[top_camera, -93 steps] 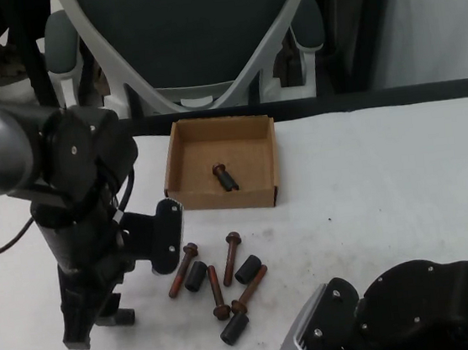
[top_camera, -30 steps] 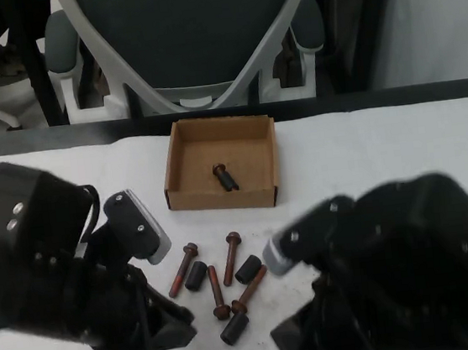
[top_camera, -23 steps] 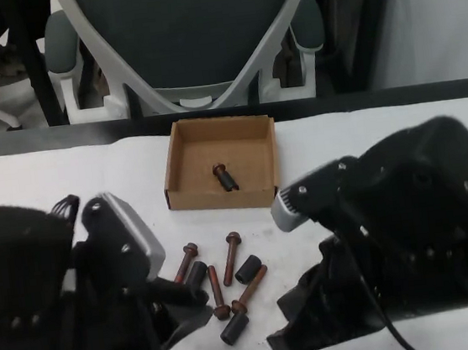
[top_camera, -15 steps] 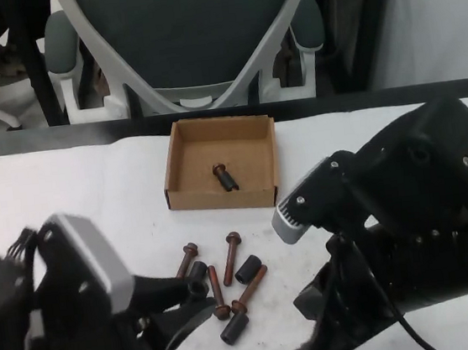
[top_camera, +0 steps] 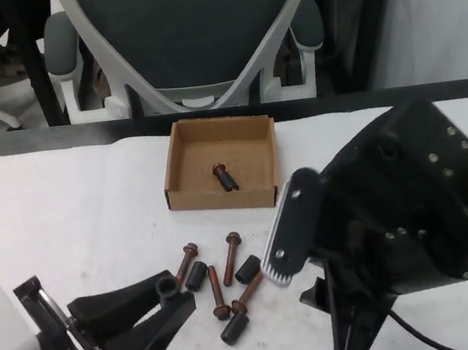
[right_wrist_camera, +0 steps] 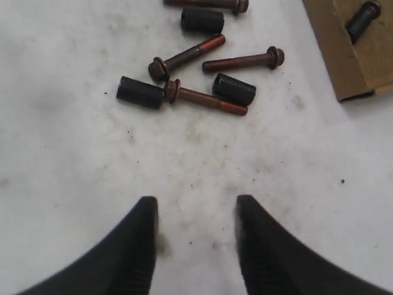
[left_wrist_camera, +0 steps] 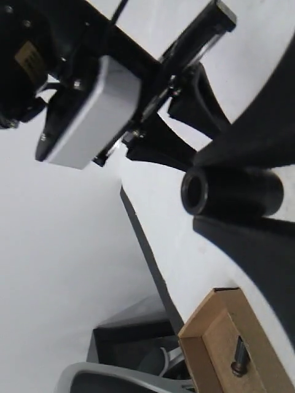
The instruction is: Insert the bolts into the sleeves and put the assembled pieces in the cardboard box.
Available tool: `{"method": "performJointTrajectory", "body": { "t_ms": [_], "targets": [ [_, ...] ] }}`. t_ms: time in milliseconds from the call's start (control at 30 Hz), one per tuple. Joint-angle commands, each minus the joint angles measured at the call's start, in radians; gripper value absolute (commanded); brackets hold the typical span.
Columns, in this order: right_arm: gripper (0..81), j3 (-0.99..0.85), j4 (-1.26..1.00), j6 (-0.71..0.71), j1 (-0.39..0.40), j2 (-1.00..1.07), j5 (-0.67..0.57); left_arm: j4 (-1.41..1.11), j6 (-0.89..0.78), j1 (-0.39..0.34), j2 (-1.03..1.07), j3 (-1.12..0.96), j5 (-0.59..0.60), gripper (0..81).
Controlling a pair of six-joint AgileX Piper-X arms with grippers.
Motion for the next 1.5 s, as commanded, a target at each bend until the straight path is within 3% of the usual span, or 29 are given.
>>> {"method": "performJointTrajectory", "body": {
  "t_ms": [0,200,400,567,767,1000,1067,1233,1467],
  "targets": [
    [38.3,-0.013,-0.053,-0.117,-0.004,0.037,0.008,-0.061,0.026,-0.003,-0.012,-0.007,-0.007,0.8],
    [38.3,-0.017,-0.196,-0.182,-0.004,0.124,0.082,-0.062,0.060,0.000,-0.012,-0.007,-0.010,0.8],
    [36.1,-0.160,-0.174,0.141,-0.022,0.251,0.112,-0.062,0.076,0.001,-0.012,-0.007,-0.062,0.8],
    [28.4,-0.353,-0.037,0.290,-0.032,0.373,0.109,-0.014,0.158,0.001,-0.012,-0.007,-0.114,0.8],
    [28.4,-0.532,0.094,0.455,-0.032,0.477,0.054,0.265,0.220,0.001,-0.012,-0.083,-0.114,0.8],
    [28.5,-0.606,0.107,0.621,-0.044,0.534,-0.065,0.271,0.237,0.001,-0.012,-0.099,-0.114,0.8],
    [29.5,-0.610,0.104,0.691,-0.061,0.548,-0.108,0.271,0.237,0.001,-0.012,-0.099,-0.114,0.8],
    [40.7,-0.610,0.109,0.796,-0.108,0.574,-0.142,0.273,0.235,0.001,-0.012,-0.099,-0.114,0.8],
    [41.4,-0.610,0.124,0.894,-0.139,0.610,-0.142,0.275,0.217,0.001,-0.012,-0.099,-0.114,0.8]
  ]
}}
